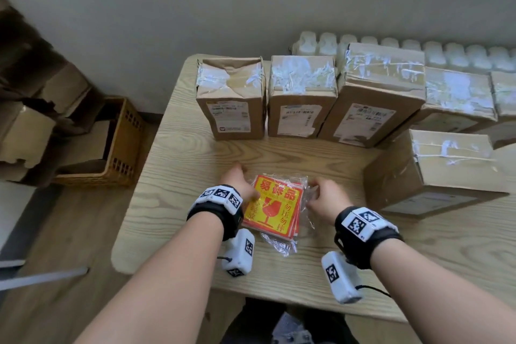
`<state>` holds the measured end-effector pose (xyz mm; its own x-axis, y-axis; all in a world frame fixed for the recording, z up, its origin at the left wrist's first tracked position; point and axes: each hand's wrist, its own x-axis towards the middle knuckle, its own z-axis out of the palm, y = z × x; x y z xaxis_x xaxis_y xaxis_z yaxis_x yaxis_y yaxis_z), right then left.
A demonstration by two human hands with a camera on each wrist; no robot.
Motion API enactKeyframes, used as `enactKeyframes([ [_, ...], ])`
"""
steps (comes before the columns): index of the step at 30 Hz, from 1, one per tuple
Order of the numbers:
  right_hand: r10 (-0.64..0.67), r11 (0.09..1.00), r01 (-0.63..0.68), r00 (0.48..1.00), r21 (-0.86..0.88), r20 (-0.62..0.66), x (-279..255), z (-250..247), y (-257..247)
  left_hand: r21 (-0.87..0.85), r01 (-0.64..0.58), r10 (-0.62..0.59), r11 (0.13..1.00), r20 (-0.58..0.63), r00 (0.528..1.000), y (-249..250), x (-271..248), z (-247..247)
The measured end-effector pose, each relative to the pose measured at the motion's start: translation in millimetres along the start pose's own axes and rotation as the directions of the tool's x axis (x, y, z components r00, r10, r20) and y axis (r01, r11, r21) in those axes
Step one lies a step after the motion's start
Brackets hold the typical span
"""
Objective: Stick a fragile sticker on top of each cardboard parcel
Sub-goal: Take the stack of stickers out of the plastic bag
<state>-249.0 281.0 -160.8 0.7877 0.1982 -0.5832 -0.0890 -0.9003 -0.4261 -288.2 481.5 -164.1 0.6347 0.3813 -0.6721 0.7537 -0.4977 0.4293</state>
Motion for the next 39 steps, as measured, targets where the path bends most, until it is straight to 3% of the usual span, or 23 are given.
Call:
enactKeyframes([
  [7, -0.092, 0.991, 0.108, 0.977, 0.078, -0.191, -14.1, -32.4, 1.5, -0.218, 0.032, -0.015, 0.975, 0.078, 0.997, 11.7, -8.6, -31.9],
  [12, -0.230, 0.953, 0.287, 0.892, 0.095, -0.389, -26.4, -49.1, -6.4, 0.061, -0.013, 0.001, 0.998, 0.188, 0.982, 20.0, -22.2, -49.8],
  [14, -0.288, 0.919, 0.375, 0.850, 0.121, -0.441, -33.4, -50.5, -10.2, 0.176, -0.052, 0.021, 0.983, 0.174, 0.984, 22.3, -23.8, -51.9],
  [16, -0.287, 0.896, 0.403, 0.846, 0.188, -0.448, -40.0, -50.7, -13.0, 0.217, -0.098, 0.072, 0.971, 0.123, 0.990, 23.2, -22.3, -52.5],
  [19, -0.189, 0.848, 0.319, 0.928, 0.423, -0.322, -39.5, -50.5, -12.0, 0.246, -0.146, 0.143, 0.958, 0.030, 0.989, 22.1, -18.5, -53.8],
  [22, -0.024, 0.790, 0.060, 0.998, 0.610, -0.066, -33.5, -48.9, -5.6, 0.247, -0.188, 0.195, 0.950, -0.005, 0.981, 20.6, -15.3, -56.2],
  [25, 0.073, 0.711, -0.168, 0.983, 0.683, 0.167, -34.8, -47.8, -2.8, 0.270, -0.212, 0.226, 0.939, -0.020, 0.974, 21.0, -14.4, -58.4],
  [29, 0.097, 0.580, -0.098, 0.994, 0.809, 0.051, -36.2, -51.7, -6.2, 0.382, -0.250, 0.281, 0.890, -0.027, 0.959, 20.8, -14.4, -57.6],
  [31, 0.095, 0.529, -0.152, 0.988, 0.835, 0.119, -34.6, -55.5, -8.6, 0.416, -0.267, 0.301, 0.869, -0.017, 0.954, 20.4, -15.3, -56.2],
  [33, 0.090, 0.592, -0.195, 0.980, 0.782, 0.176, -33.6, -56.8, -11.6, 0.420, -0.286, 0.320, 0.861, -0.011, 0.947, 21.6, -16.8, -55.4],
  [36, 0.120, 0.797, -0.222, 0.970, 0.562, 0.214, -37.8, -52.6, -19.2, 0.411, -0.320, 0.355, 0.853, -0.008, 0.935, 24.4, -17.8, -54.8],
  [39, 0.127, 0.865, -0.274, 0.930, 0.420, 0.345, -41.3, -44.2, -24.6, 0.399, -0.358, 0.392, 0.845, -0.006, 0.920, 27.7, -16.4, -55.2],
])
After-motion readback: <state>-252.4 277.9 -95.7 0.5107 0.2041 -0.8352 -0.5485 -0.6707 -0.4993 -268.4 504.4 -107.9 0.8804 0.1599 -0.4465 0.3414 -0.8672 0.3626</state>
